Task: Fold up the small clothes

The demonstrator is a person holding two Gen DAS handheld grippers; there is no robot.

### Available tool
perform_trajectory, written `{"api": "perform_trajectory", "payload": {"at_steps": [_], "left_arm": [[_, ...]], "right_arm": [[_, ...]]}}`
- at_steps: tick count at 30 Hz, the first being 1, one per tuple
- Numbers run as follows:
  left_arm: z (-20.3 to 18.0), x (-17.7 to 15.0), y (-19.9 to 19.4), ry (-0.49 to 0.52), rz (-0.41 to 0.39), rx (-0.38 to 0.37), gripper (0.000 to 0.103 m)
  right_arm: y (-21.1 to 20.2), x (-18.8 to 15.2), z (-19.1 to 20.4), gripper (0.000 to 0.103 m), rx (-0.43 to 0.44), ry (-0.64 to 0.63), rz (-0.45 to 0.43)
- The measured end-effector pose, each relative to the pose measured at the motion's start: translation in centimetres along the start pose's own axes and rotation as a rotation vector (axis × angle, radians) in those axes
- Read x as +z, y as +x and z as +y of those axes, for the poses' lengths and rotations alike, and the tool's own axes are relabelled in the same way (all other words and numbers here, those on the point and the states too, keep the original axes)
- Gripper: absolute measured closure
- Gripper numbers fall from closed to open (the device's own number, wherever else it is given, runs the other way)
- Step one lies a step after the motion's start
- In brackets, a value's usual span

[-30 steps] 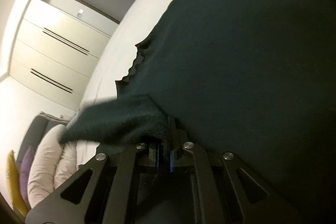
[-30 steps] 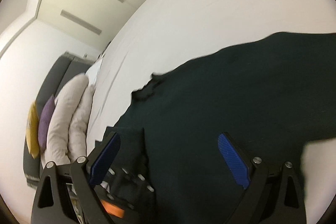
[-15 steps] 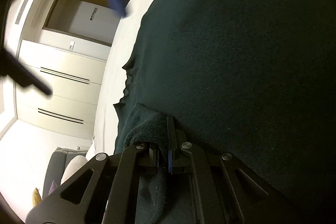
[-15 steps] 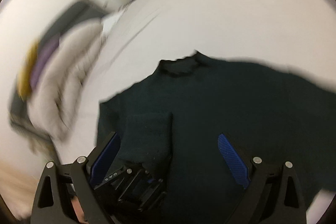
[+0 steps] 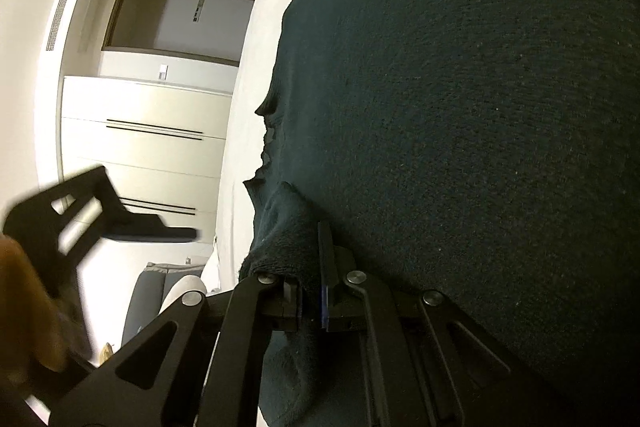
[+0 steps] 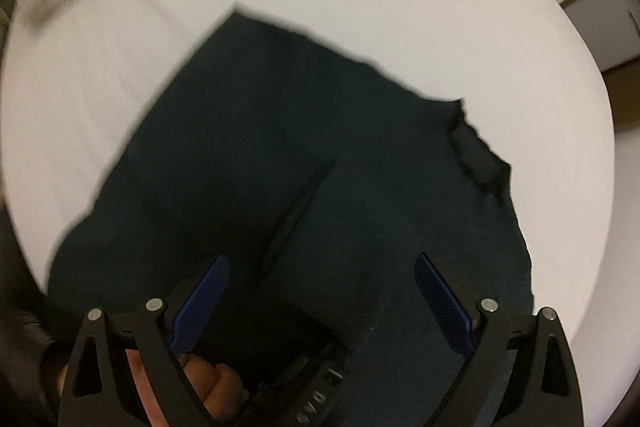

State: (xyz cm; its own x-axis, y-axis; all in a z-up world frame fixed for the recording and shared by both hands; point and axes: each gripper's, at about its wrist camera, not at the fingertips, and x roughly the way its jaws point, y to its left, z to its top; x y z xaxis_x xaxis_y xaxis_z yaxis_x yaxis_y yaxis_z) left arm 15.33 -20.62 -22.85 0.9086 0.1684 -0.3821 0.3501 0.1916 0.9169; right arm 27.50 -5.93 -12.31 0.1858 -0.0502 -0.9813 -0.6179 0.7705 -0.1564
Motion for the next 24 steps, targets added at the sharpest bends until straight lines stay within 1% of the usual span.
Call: {"api": "perform_trajectory", "payload": {"at_steps": [1,3,4,5,6,7,8,10,12,14,16,18,19,20,21,22,23,24], "left_arm": [[0.0,0.0,0.0,-0.001,0.003,0.002,0.1],[0.1,-0.1,-0.4,-0.01,0.007,0.0,0.1],[0.1,-0.2,-0.5,-0.015,0.008,-0.002,0.1],[0.2,-0.2,-0.3,-0.021,0.008,-0.002,0.1],[0.3,-0.3,-0.4,-0.031,0.007,-0.001,0.099],[0.4,-0.4,-0.5,-0.038,0.004,0.001,0.098],[0.6,-0.6,-0.7,-0.048,-0.001,0.001,0.098],[0.7,-0.9,-1.1,-0.061,-0.006,-0.002,0.097],[0.9,-1.4,-1.7,-0.071,-0.011,-0.005,0.097],[1.0,-2.1,-2.2,-0.076,-0.007,-0.006,0.097],[1.3,-2.9,-2.7,-0.09,-0.001,-0.019,0.096],[2.0,-4.1,-3.3,-0.126,0.024,-0.051,0.095],[2.3,-4.7,-3.7,-0.139,0.028,-0.058,0.095],[2.6,-5.5,-4.1,-0.159,0.035,-0.061,0.094],[2.6,-6.1,-4.2,-0.162,0.048,-0.068,0.091],[2.3,-6.7,-4.2,-0.153,0.068,-0.073,0.091],[1.8,-7.4,-4.1,-0.124,0.091,-0.057,0.091],[1.5,-7.6,-4.1,-0.103,0.097,-0.038,0.091]], "right_arm": [[1.1,0.3,0.4,0.007,-0.048,-0.015,0.042],[2.4,0.9,0.8,0.008,-0.135,-0.039,0.084],[3.3,1.0,0.7,0.012,-0.181,-0.048,0.113],[4.0,1.1,0.5,0.016,-0.182,-0.047,0.135],[4.5,1.2,0.1,0.036,-0.158,-0.039,0.161],[4.6,1.2,-0.4,0.058,-0.134,-0.021,0.17],[4.5,1.2,-0.8,0.064,-0.12,-0.005,0.165],[3.0,0.7,-2.5,0.077,-0.079,0.045,0.11],[1.6,-0.1,-4.4,0.08,-0.033,0.102,0.06],[-0.1,-1.6,-7.1,0.082,0.035,0.18,-0.013],[-1.1,-3.8,-10.5,0.083,0.131,0.295,-0.094],[-1.5,-6.6,-13.0,0.083,0.235,0.395,-0.188],[-1.2,-8.5,-14.7,0.083,0.278,0.464,-0.224],[-0.6,-10.1,-15.9,0.083,0.303,0.517,-0.245],[0.2,-11.9,-17.0,0.083,0.341,0.57,-0.271],[1.2,-13.8,-18.0,0.083,0.383,0.627,-0.298],[1.8,-15.3,-18.3,0.084,0.412,0.68,-0.309],[3.2,-17.2,-19.5,0.084,0.456,0.75,-0.328]]}}
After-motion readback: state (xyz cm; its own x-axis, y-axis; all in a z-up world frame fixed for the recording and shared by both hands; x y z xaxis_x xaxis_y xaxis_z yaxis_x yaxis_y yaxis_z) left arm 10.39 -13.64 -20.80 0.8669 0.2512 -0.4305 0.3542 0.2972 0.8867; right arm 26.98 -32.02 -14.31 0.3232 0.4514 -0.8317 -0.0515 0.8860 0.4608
